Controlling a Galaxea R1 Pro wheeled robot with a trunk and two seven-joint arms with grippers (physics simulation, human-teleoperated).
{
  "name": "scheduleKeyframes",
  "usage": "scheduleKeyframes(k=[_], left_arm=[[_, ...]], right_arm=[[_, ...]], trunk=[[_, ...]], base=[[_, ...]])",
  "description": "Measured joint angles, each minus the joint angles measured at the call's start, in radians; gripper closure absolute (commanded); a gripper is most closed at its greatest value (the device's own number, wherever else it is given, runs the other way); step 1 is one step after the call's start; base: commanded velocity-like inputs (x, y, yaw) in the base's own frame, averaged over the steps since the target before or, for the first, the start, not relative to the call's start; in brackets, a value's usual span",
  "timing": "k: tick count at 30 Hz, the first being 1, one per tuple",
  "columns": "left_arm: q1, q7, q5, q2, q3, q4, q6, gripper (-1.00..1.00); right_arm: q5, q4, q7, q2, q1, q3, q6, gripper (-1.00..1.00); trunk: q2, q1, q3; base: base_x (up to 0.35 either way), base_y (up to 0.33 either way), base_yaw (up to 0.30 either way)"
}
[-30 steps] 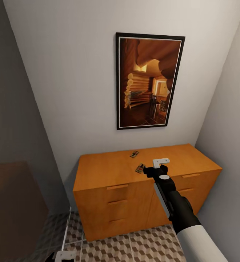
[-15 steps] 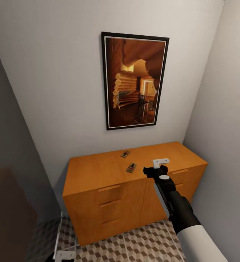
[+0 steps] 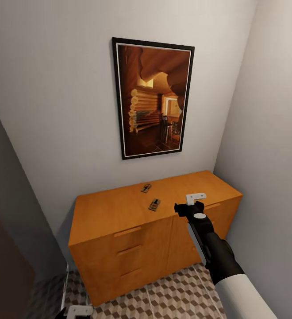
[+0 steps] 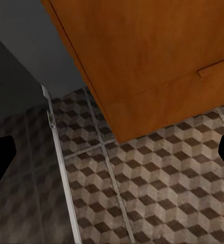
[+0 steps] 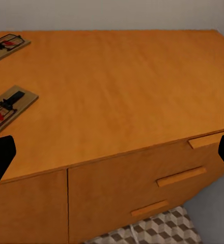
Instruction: Take the four mousetraps from the cabinet in the bathroom and place them on the bathroom floor. Make sure all four end up on the same floor surface, and ensure that at least two of them are either under or directly next to the same bathroom sink.
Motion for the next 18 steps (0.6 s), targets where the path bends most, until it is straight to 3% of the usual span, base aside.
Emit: scheduleKeyframes(k=[18], left_arm=[[0.0,0.0,0.0,0.0,-0.001,0.0,0.0,-1.0]], right_arm=[[0.001,0.002,-0.004,0.01,0.0,0.002,0.005,-1.0]], trunk=[[0.0,0.0,0.0]], base=[[0.001,0.026,-0.004]])
